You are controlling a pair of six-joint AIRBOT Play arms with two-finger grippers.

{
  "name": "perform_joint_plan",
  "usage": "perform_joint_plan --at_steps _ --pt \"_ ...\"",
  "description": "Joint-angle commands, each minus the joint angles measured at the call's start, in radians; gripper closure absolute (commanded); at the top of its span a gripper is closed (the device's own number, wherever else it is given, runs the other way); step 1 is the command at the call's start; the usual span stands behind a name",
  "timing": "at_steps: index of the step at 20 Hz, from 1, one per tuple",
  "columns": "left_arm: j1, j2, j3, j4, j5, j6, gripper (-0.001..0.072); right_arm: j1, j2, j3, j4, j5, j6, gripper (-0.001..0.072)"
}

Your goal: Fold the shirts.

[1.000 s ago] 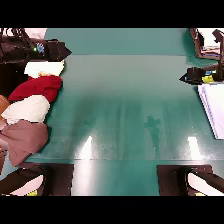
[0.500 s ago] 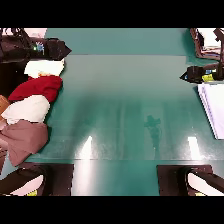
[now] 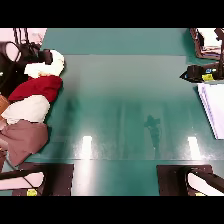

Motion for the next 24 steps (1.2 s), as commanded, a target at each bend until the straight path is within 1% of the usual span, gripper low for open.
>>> perform_joint_plan --at_steps 1,3,7,13,14,16,17,21,23,24 --pt "0.119 -0.187 0.003 0.04 0.114 -0.027 0.0114 0.001 0.0 0.001 0.003 0.0 0.001 0.0695" --pt "0.148 -0.267 0.037 0.039 0.156 -0.026 0.0115 0.001 0.0 0.001 0.003 0.0 0.001 0.0695" --pt "0.158 -0.391 0.163 0.036 0.163 0.015 0.0115 0.001 0.0 0.001 0.003 0.011 0.002 0.0695" --pt "0.16 -0.451 0.207 0.035 0.198 0.015 0.0118 0.04 0.0 0.001 0.001 0.013 0.002 0.0695" --pt "0.16 -0.452 0.207 0.033 0.201 0.015 0.0231 0.051 0.0 0.001 0.0 0.012 0.002 0.0695" --pt "0.16 -0.452 0.209 0.016 0.197 0.015 0.0661 0.057 0.0 0.001 0.002 -0.002 0.002 0.0695" --pt "0.16 -0.452 0.221 0.011 0.174 0.014 0.0682 0.057 0.0 0.001 0.002 -0.007 0.002 0.0695" --pt "0.16 -0.43 0.411 -0.015 -0.03 0.013 0.0683 0.057 0.002 0.002 0.003 -0.029 0.002 0.0695" --pt "0.153 -0.34 0.484 -0.048 -0.037 0.016 0.0684 0.057 0.024 0.002 0.003 -0.071 0.002 0.0695" --pt "0.145 -0.278 0.521 -0.048 -0.043 0.016 0.0684 0.056 0.042 0.002 0.003 -0.115 0.002 0.0695"
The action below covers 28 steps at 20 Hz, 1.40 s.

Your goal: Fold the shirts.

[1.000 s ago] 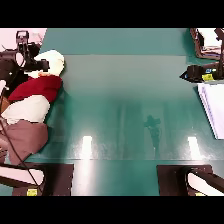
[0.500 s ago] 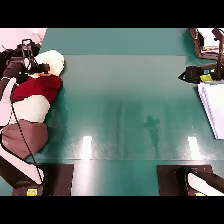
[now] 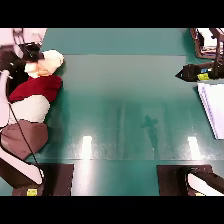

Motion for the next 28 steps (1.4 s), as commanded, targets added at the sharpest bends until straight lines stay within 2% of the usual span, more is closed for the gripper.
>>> perform_joint_plan --at_steps 1,4,8,12,16,18,19,20,21,23,25,26,28 --pt "-0.023 0.154 0.138 -0.03 -0.074 0.009 0.0684 -0.003 0.048 0.001 0.0 -0.123 0.0 0.0695" --pt "-0.104 0.386 0.176 -0.031 -0.111 0.092 0.0685 -0.028 0.13 0.002 0.0 -0.22 0.0 0.0696" --pt "-0.31 0.615 0.176 -0.027 -0.24 0.14 0.0685 -0.083 0.237 0.007 -0.001 -0.247 -0.002 0.0696" --pt "-0.588 0.649 0.143 -0.027 -0.365 0.114 0.0685 -0.129 0.279 0.081 -0.002 -0.199 -0.002 0.0696" --pt "-0.888 0.623 -0.12 -0.04 -0.38 0.026 0.0684 -0.132 0.28 0.153 -0.009 -0.144 -0.014 0.0696" --pt "-0.983 0.577 -0.235 -0.107 -0.364 0.01 0.0681 -0.132 0.28 0.167 -0.009 -0.127 -0.014 0.0696" --pt "-1.005 0.557 -0.265 -0.131 -0.351 0.011 0.0514 -0.132 0.28 0.17 -0.008 -0.117 -0.014 0.0696" --pt "-1.009 0.538 -0.272 -0.129 -0.351 0.011 0.0163 -0.13 0.28 0.17 -0.008 -0.107 -0.014 0.0696" --pt "-0.994 0.536 -0.271 -0.111 -0.349 0.002 0.0105 -0.13 0.28 0.17 -0.008 -0.097 -0.014 0.0696" --pt "-0.914 0.558 -0.272 -0.057 -0.376 -0.037 0.0105 -0.13 0.28 0.17 -0.008 -0.075 -0.014 0.0696" --pt "-0.804 0.576 -0.278 -0.043 -0.474 -0.069 0.0105 -0.13 0.279 0.169 -0.009 -0.062 -0.014 0.0696" --pt "-0.751 0.579 -0.304 -0.052 -0.521 -0.09 0.0105 -0.13 0.28 0.169 -0.009 -0.063 -0.015 0.0696" --pt "-0.696 0.588 -0.427 -0.143 -0.534 -0.092 0.0105 -0.13 0.279 0.168 -0.009 -0.063 -0.016 0.0696"
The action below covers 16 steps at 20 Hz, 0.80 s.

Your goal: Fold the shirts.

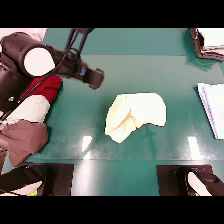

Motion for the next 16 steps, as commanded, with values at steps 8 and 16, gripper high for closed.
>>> perform_joint_plan --at_steps 8,16 --pt "0.087 0.011 -0.698 -0.663 0.341 0.125 0.0103 0.001 -0.048 0.001 0.003 0.041 -0.001 0.0696" --pt "-0.039 -0.066 -0.806 -0.75 0.583 0.192 0.0105 0.001 -0.101 0.001 0.008 0.072 -0.002 0.0696"
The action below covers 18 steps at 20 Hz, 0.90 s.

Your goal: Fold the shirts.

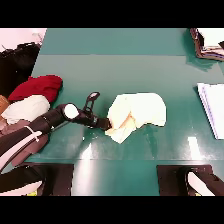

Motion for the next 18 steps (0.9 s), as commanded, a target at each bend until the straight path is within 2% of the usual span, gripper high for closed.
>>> perform_joint_plan --at_steps 1,2,3,4,7,9,12,13,14,15,18 --pt "-0.039 -0.03 -0.025 -0.046 0.097 0.024 0.0106 0.001 -0.014 0.0 -0.007 0.034 0.0 0.0696" --pt "-0.027 -0.028 -0.023 -0.049 0.1 0.018 0.0244 0.0 -0.013 0.0 -0.011 0.051 0.0 0.0696" --pt "-0.002 -0.028 -0.015 -0.041 0.096 0.02 0.0527 0.0 -0.013 0.0 -0.022 0.068 0.0 0.0696" --pt "0.031 -0.027 -0.002 -0.029 0.087 0.019 0.0671 0.0 -0.013 0.0 -0.045 0.098 0.0 0.0696" --pt "0.198 -0.027 0.098 0.01 -0.034 0.021 0.0683 -0.001 -0.002 -0.06 -0.118 0.19 0.001 0.0696" --pt "0.298 -0.027 0.188 0.069 -0.096 0.027 0.0683 0.0 0.022 -0.187 -0.12 0.209 0.001 0.0696" --pt "0.373 -0.027 0.297 0.14 -0.133 0.027 0.0683 0.0 0.027 -0.418 -0.102 0.201 0.001 0.068" --pt "0.381 -0.027 0.324 0.161 -0.132 0.027 0.0683 0.0 0.006 -0.481 -0.101 0.201 0.001 0.0504" --pt "0.382 -0.027 0.346 0.175 -0.127 0.027 0.0683 0.008 -0.031 -0.538 -0.082 0.196 0.001 0.027" --pt "0.382 -0.027 0.362 0.185 -0.127 0.027 0.0683 0.017 -0.079 -0.581 -0.043 0.18 0.0 0.0222" --pt "0.381 -0.027 0.381 0.189 -0.127 0.027 0.0683 0.059 -0.227 -0.638 0.072 0.027 -0.015 0.0225"
